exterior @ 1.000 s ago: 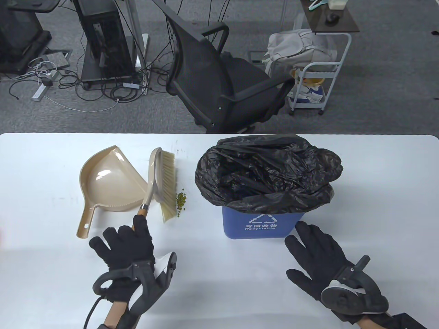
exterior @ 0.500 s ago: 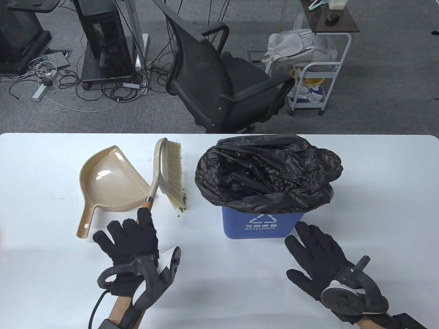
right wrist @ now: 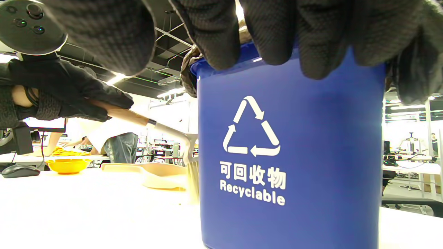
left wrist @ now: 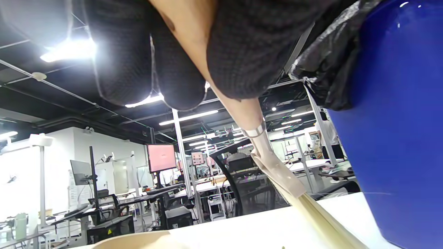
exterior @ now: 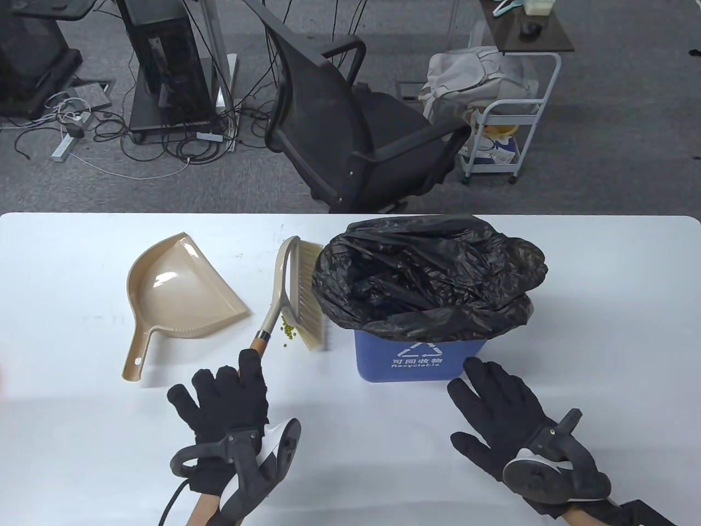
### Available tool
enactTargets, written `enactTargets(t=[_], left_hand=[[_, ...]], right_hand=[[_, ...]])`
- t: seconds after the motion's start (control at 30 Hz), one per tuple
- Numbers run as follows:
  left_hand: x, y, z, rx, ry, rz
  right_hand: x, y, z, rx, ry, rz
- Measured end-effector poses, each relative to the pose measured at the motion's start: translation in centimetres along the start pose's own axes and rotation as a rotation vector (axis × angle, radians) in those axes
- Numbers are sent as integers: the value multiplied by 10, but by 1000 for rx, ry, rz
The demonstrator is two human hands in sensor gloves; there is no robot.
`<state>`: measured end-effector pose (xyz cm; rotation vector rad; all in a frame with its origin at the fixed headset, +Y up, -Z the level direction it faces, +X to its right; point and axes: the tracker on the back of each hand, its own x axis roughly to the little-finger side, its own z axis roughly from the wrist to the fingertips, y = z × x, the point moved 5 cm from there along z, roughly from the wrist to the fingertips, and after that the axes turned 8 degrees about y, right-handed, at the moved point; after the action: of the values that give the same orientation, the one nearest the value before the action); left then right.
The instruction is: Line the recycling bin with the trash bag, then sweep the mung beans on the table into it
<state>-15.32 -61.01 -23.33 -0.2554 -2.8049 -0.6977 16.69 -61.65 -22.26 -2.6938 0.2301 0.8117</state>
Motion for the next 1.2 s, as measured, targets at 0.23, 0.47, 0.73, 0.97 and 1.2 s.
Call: enactTargets(t=[0.23, 0.47, 0.73, 0.97, 1.2], left_hand=[[-3, -6, -1, -5, -15, -57], [3, -8, -5, -46, -17, -108], [10, -5, -15, -104, -20, -140], [7, -6, -25, -129, -50, -160], [6, -4, -30, -131, -58, -176]], right_hand=[[-20, 13, 9, -43, -34, 4], [-54, 23, 26, -89, -84, 5], [-95, 25, 69, -88, -124, 37], [-139, 30, 105, -88, -169, 64], [-153, 61, 135, -166, -136, 56]])
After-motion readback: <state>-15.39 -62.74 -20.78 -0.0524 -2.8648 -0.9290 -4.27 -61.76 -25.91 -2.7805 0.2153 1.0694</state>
